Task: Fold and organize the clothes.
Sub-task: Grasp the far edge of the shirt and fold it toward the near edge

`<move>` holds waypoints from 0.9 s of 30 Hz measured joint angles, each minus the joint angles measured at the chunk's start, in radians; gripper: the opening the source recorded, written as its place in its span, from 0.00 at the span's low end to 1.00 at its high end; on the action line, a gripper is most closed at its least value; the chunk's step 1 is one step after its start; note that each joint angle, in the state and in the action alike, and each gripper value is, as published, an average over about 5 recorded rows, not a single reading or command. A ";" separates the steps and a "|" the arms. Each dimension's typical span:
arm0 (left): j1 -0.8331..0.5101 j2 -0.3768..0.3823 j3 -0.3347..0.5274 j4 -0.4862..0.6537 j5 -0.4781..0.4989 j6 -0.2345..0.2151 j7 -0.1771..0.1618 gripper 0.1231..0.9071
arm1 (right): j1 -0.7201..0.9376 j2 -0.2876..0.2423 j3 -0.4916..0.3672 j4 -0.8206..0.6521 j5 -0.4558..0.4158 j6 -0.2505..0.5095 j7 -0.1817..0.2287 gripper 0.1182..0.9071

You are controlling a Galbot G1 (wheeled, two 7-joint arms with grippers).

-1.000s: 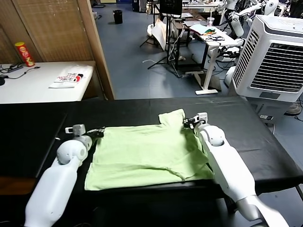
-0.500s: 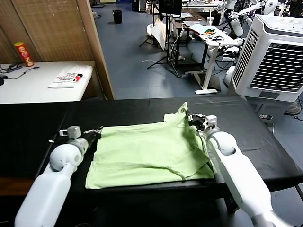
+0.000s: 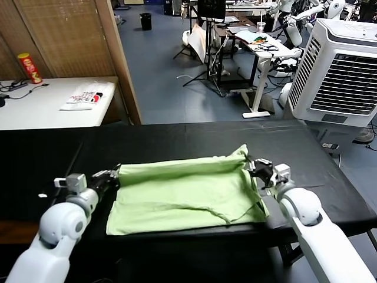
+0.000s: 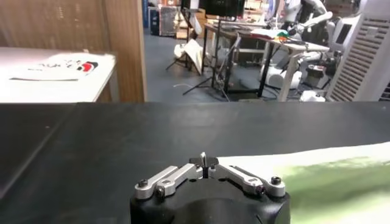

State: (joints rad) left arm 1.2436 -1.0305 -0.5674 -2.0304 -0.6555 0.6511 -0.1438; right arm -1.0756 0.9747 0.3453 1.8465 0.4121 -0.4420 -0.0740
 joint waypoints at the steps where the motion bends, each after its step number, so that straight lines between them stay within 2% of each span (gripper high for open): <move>1: 0.012 0.001 -0.005 -0.011 0.004 0.004 0.000 0.01 | -0.018 -0.004 0.006 0.018 -0.001 -0.007 0.002 0.01; 11: 0.130 0.010 -0.047 -0.095 0.024 0.044 0.016 0.01 | -0.197 -0.025 0.078 0.165 -0.035 -0.105 0.022 0.01; 21: 0.202 0.009 -0.055 -0.133 0.091 0.081 0.016 0.01 | -0.288 -0.024 0.125 0.229 -0.032 -0.127 0.030 0.01; 25: 0.220 0.008 -0.059 -0.139 0.112 0.086 0.027 0.01 | -0.312 -0.024 0.139 0.253 -0.027 -0.158 0.027 0.08; 27: 0.226 0.008 -0.059 -0.141 0.123 0.086 0.036 0.04 | -0.326 -0.025 0.148 0.268 -0.025 -0.180 0.026 0.18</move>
State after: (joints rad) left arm 1.4700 -1.0224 -0.6269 -2.1717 -0.5326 0.7367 -0.1073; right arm -1.4014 0.9498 0.4932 2.1146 0.3873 -0.6217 -0.0482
